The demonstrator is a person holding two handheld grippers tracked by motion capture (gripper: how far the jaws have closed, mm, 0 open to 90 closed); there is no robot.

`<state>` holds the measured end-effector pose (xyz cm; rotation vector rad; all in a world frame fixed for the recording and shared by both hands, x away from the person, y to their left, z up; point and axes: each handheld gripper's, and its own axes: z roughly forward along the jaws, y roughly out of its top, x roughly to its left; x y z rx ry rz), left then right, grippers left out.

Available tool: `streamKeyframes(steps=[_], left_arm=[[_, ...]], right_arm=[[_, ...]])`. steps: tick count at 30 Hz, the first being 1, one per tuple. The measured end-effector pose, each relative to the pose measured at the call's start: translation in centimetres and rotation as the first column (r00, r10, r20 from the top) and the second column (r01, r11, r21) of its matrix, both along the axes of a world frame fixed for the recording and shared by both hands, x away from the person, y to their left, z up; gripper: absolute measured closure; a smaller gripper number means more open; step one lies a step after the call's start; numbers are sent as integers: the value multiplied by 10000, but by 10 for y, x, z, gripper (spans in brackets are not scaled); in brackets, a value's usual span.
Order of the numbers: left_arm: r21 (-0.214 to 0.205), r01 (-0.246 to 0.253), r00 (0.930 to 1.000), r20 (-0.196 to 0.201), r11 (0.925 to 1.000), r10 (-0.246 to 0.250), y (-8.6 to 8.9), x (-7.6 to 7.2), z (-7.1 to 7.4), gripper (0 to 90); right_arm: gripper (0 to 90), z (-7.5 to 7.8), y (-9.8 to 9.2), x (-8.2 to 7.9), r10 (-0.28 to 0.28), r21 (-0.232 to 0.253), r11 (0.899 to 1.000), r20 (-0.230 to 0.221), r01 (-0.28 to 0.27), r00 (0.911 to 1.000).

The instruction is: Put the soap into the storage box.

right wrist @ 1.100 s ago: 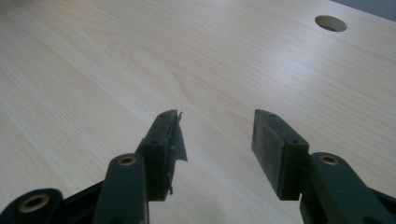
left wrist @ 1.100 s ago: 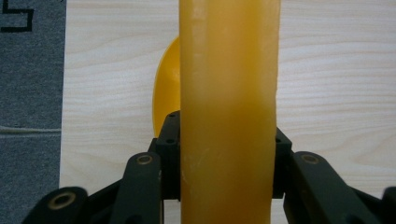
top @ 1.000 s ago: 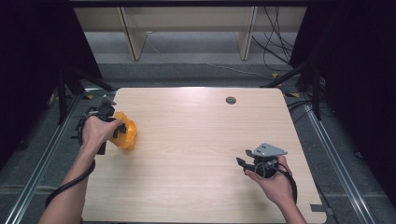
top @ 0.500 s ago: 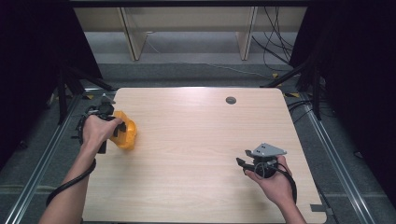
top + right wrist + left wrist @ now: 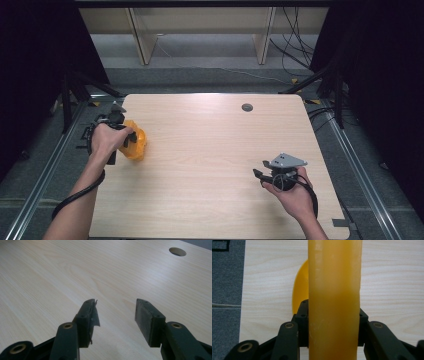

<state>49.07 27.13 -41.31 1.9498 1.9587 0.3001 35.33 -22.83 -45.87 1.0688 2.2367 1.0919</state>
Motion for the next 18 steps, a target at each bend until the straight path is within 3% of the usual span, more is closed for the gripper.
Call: streamKeyframes(steps=[1, 4, 18], left_arm=[[3, -204, 9998, -22, 9998, 204, -2, 0, -1, 604], [66, -35, 10000, -20, 10000, 35, -1, 2, -3, 605], [118, -120, 9998, -147, 9999, 122, -3, 6, -10, 604]], right_arm=[[514, 0, 0, 0, 9, -5, 10000, 6, -9, 10000], [513, 0, 0, 0, 10, -10, 10000, 6, -10, 10000], [509, 0, 0, 0, 35, -21, 10000, -2, -35, 10000]])
